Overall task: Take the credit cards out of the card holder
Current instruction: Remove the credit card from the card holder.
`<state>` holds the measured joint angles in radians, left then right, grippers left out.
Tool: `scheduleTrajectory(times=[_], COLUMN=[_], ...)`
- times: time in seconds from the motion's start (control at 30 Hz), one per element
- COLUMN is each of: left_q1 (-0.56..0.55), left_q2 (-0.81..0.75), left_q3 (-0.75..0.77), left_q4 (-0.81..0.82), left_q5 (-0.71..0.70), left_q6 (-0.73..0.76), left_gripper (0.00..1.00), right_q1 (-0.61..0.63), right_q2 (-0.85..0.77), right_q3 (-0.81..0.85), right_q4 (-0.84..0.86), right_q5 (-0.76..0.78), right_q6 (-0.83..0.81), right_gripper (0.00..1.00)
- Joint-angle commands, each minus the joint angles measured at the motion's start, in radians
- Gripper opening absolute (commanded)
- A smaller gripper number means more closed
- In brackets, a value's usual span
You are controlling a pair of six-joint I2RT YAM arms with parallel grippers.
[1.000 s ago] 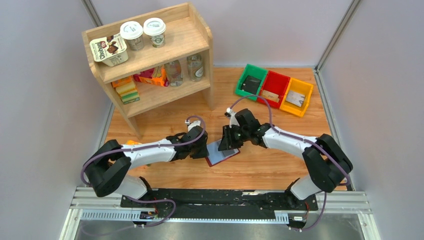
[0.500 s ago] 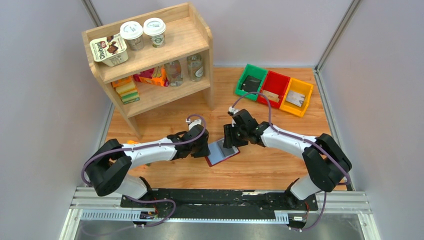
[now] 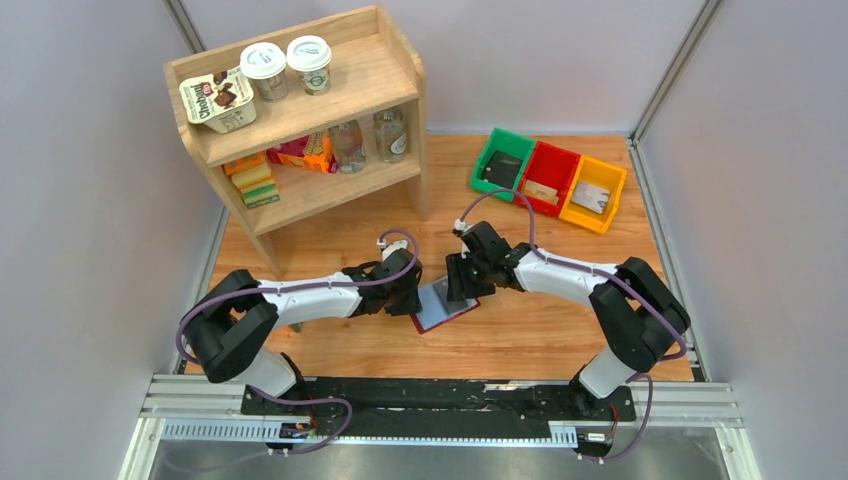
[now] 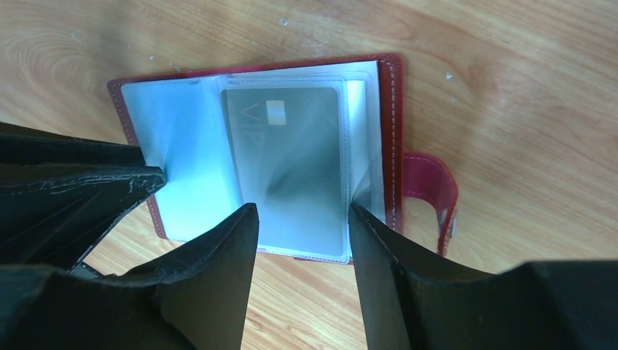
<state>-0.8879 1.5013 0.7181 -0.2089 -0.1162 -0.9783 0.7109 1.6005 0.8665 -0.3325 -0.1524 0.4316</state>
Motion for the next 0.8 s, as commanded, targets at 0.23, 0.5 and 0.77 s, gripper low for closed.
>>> scheduleTrajectory(times=[0.23, 0.5, 0.77], left_q1=[-0.005, -0.005, -0.005], left_q2=[0.046, 0.048, 0.028], left_q3=[0.001, 0.000, -0.012], left_q4=[0.019, 0.025, 0.032], left_q5=[0.027, 0.032, 0.023], left_q6=[0.006, 0.004, -0.010], left_gripper=[0.27, 0.26, 0.26], right_q1=[0.001, 0.002, 0.015], right_q2=[-0.059, -0.135, -0.096], right_q3=[-0.003, -0.020, -0.035], right_q4=[0.108, 0.170, 0.220], right_q5=[-0.179, -0.272, -0.312], right_q6=[0.027, 0.070, 0.099], right_gripper=[0.39, 0.29, 0.29])
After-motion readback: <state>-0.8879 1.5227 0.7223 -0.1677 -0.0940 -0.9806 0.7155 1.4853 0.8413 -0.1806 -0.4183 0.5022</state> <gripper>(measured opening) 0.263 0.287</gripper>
